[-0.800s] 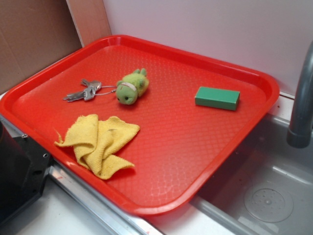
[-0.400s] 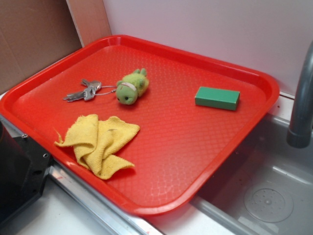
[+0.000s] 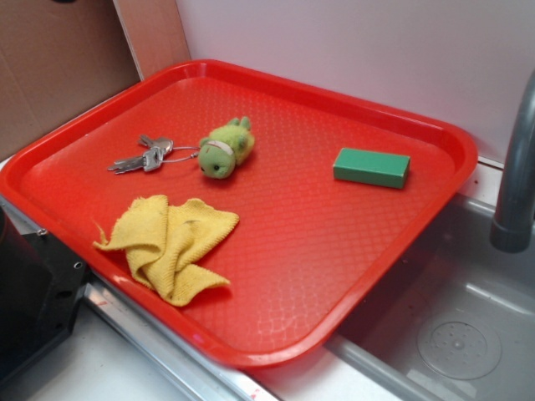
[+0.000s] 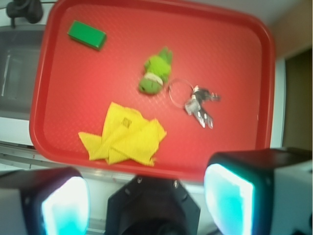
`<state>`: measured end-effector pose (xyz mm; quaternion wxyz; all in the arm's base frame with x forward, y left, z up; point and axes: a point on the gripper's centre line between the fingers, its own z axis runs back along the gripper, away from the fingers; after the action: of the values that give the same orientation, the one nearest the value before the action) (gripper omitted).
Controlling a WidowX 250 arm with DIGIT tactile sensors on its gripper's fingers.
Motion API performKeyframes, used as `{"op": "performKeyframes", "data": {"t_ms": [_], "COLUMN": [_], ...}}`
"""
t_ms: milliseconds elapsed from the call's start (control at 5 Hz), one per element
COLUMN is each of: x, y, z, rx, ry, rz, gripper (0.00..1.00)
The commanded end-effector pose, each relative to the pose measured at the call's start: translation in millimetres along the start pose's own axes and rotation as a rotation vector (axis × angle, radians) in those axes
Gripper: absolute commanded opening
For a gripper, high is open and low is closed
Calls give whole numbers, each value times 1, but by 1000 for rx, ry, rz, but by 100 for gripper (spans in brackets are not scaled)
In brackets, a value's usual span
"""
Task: Grab the green block.
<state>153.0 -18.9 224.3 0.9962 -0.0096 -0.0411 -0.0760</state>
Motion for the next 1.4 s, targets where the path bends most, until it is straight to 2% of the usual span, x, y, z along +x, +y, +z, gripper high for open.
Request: {"op": "performKeyframes", "data": {"t_ms": [0,200,400,800,1000,1200], "x": [41,62,95,140,153,166], "y": [1,-2,-13,-33,-43,-53], "z": [-18,-32,-56,-105,-125,-151], "rx": [64,78,40,-61,-91,-106], "ry": [-97,-134,-173,-212,-210,-176], "rz": [-198,-271,-394,-611,-697,-769], "gripper": [100,100,100,100,100,100]}}
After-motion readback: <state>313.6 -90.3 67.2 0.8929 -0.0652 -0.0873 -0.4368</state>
